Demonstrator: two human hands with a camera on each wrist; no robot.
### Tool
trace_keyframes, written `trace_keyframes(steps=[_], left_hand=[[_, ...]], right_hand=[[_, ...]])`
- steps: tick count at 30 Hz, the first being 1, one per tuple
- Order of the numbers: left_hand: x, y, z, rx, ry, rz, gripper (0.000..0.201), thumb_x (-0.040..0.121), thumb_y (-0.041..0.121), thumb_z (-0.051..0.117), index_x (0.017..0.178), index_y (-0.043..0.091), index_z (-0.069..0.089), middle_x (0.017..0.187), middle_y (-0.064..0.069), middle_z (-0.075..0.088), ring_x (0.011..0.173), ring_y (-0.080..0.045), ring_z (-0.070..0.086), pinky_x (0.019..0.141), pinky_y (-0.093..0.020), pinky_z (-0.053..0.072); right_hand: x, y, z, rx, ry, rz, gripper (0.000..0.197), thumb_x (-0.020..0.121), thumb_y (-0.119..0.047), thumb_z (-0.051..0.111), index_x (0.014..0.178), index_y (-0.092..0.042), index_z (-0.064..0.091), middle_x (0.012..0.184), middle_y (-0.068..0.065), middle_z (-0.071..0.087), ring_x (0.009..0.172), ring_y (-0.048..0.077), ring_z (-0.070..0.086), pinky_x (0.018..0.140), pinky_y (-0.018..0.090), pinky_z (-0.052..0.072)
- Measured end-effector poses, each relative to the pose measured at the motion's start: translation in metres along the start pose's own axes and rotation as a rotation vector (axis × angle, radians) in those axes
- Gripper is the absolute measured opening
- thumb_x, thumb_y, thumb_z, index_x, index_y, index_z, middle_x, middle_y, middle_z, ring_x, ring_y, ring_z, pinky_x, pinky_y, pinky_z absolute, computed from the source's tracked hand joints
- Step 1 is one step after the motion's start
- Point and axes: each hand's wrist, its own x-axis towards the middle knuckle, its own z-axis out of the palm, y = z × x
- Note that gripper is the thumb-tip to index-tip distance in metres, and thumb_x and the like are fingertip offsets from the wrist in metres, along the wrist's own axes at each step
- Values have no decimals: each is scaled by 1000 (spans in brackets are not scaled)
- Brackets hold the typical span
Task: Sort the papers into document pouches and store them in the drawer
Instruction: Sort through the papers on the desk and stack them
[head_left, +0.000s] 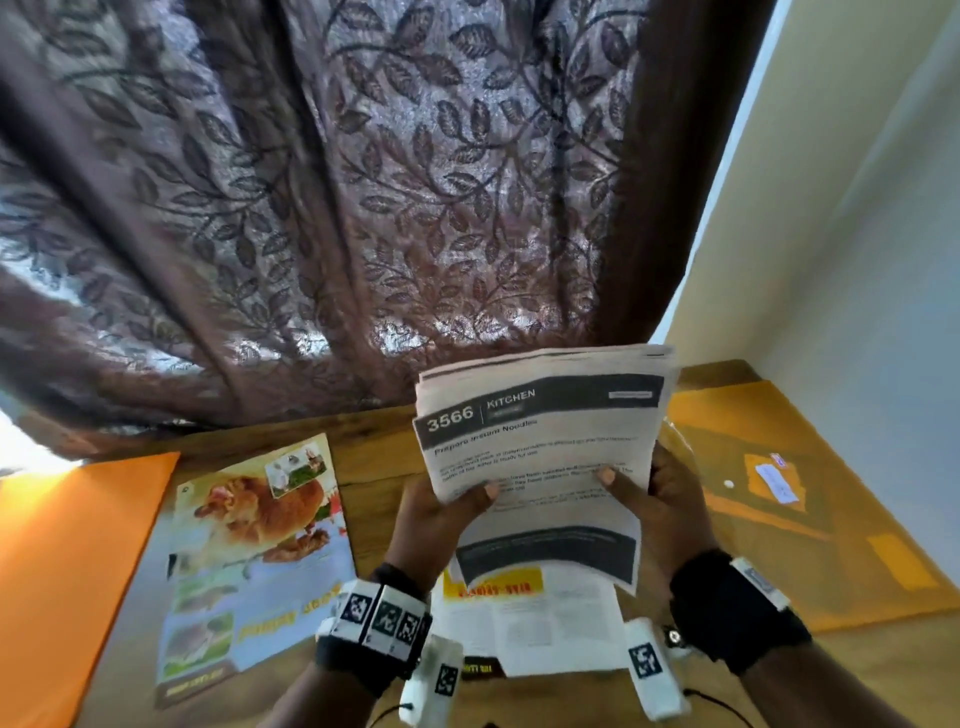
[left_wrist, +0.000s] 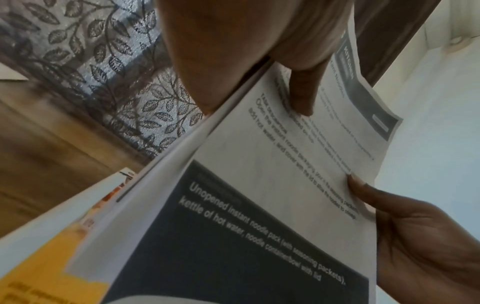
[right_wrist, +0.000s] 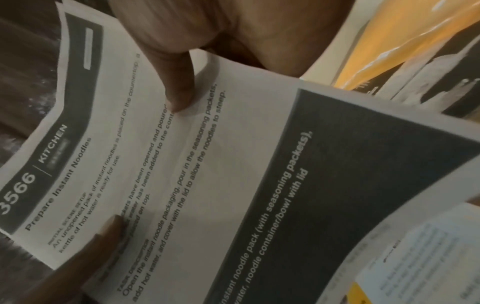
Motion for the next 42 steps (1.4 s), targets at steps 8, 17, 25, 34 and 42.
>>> trace_keyframes(steps=[8, 17, 25, 34, 42], left_hand=[[-14, 5, -3, -125, -105, 65, 34, 72, 16, 77, 105, 20, 75, 111, -15, 75, 104, -33, 71, 81, -38, 59], [-13, -18, 1, -149, -19, 28, 44, 73, 30, 86, 111, 13, 72, 116, -19, 72, 108, -39, 68, 85, -48, 59], [-10, -32, -8, -112, -47, 15, 47, 79, 23, 81, 116, -1, 64, 119, -24, 68, 112, -43, 66, 88, -58, 57], [-10, -43, -10, -28, 13, -26, 35, 87, -3, 65, 121, -6, 59, 121, -22, 68, 114, -39, 66, 90, -53, 57], [-33, -67, -12, 159, 90, -130, 29, 88, 3, 69, 116, 11, 64, 115, -4, 74, 110, -25, 69, 92, -45, 57]], right_hand=[[7, -1, -3, 116, -134, 70, 38, 73, -8, 74, 110, -14, 68, 105, 9, 76, 97, 25, 73, 71, 31, 59], [11, 15, 2, 126, -229, 180, 36, 74, -13, 82, 108, -19, 71, 112, 17, 73, 104, 38, 69, 89, 63, 54], [6, 26, 5, 46, -214, 157, 32, 75, -13, 82, 105, -20, 72, 109, 8, 76, 101, 28, 72, 86, 55, 58], [11, 38, 0, -25, -211, 175, 32, 76, -13, 81, 106, -19, 71, 105, -2, 77, 100, 21, 72, 82, 38, 60], [3, 58, -8, -120, -247, 282, 18, 86, -11, 72, 100, -23, 71, 92, -10, 78, 91, 10, 73, 81, 30, 58]])
